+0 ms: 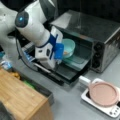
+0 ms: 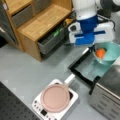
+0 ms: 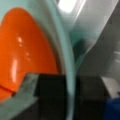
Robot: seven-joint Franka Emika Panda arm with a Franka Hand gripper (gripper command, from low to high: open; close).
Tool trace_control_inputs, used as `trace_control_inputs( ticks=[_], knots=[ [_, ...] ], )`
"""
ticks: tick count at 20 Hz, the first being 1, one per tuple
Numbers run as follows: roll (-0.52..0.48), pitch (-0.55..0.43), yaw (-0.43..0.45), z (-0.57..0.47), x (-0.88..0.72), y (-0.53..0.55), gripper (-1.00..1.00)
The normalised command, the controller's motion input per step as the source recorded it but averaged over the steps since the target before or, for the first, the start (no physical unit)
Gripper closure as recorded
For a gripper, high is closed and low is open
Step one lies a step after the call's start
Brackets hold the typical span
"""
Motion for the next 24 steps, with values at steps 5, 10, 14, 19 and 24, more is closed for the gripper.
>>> trace_control_inputs(
  ticks=[5,10,14,19,24],
  knots=[
    [-0.133,0.091,0.036,0.16,0.15,-0.16,1.0],
    [-0.188,0.081,-0.002,0.15,0.2,-0.21,1.0],
    [-0.209,0.095,-0.004,0.17,0.25,-0.27,1.0],
    [-0.184,0.12,0.019,0.18,0.25,-0.21,1.0],
    [-0.171,0.134,0.035,0.16,0.24,-0.14,1.0]
  ],
)
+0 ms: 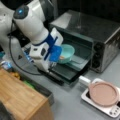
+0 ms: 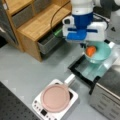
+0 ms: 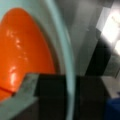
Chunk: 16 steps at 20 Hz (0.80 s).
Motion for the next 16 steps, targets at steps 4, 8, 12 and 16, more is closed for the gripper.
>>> trace_control_inputs(
  ticks=[4,8,12,16],
  knots=[
    [-0.133,0.127,0.043,0.16,0.28,-0.15,1.0],
    [-0.074,0.142,0.06,0.22,0.39,-0.27,1.0],
    [0.012,0.174,0.101,0.25,0.49,-0.37,1.0],
    [0.04,0.205,0.14,0.26,0.52,-0.4,1.0]
  ],
)
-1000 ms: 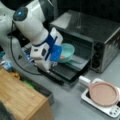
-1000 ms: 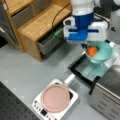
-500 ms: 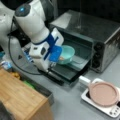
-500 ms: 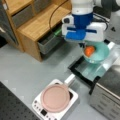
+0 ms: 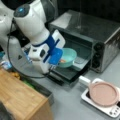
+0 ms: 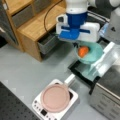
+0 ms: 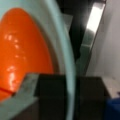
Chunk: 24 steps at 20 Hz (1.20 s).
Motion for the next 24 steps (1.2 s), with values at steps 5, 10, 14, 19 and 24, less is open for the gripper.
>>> trace_control_inputs(
  ticks=[5,10,14,19,24],
  knots=[
    [0.034,0.23,0.17,0.26,0.54,-0.38,1.0],
    [0.026,0.259,0.194,0.29,0.49,-0.35,1.0],
    [-0.009,0.271,0.189,0.28,0.43,-0.35,1.0],
    [-0.044,0.27,0.166,0.21,0.47,-0.37,1.0],
    [-0.056,0.269,0.155,0.15,0.52,-0.39,1.0]
  ],
)
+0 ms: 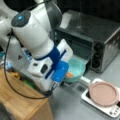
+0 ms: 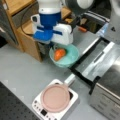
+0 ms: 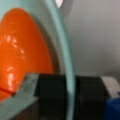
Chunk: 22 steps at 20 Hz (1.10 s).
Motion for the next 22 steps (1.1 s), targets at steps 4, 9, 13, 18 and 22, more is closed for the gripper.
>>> trace_control_inputs(
  ticks=[4,9,13,18,22],
  knots=[
    [-0.049,0.276,0.156,0.22,0.43,-0.32,1.0],
    [-0.052,0.27,0.16,0.25,0.35,-0.22,1.0],
    [-0.052,0.264,0.154,0.2,0.36,-0.19,1.0],
    [-0.028,0.256,0.129,0.18,0.41,-0.19,1.0],
    [-0.02,0.255,0.115,0.21,0.41,-0.19,1.0]
  ],
)
